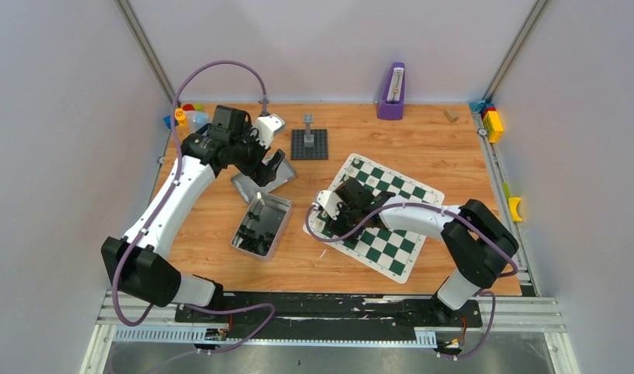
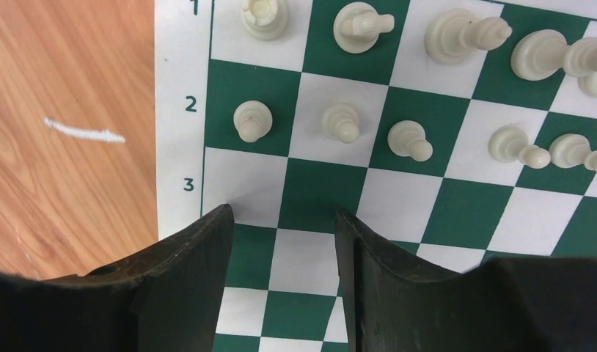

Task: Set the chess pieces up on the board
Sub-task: Adjust the chessboard at the center of the board.

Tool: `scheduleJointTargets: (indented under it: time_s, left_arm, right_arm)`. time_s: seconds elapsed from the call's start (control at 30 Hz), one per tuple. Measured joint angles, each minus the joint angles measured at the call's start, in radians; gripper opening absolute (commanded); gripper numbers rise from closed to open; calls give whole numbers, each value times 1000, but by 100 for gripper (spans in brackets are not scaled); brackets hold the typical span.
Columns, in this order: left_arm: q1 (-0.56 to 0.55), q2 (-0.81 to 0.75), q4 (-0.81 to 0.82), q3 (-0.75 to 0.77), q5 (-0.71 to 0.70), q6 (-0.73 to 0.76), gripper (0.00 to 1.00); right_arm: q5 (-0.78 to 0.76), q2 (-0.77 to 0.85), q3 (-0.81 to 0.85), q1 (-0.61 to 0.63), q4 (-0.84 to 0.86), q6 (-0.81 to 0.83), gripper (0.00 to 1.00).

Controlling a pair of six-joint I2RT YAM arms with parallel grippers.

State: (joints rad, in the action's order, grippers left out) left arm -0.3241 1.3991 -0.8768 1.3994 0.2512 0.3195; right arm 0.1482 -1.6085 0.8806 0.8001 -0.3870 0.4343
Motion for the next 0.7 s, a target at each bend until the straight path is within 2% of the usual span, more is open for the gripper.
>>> scheduleJointTargets:
  time_s: [0.37, 0.7]
  left_arm:
    - [4, -50, -16, 0, -29, -4, 100]
    - [4, -77, -21, 0, -29, -4, 100]
  right_arm:
    - [-84, -163, 190, 5, -21, -163, 54]
    - [-151, -262, 321, 5, -43, -238, 54]
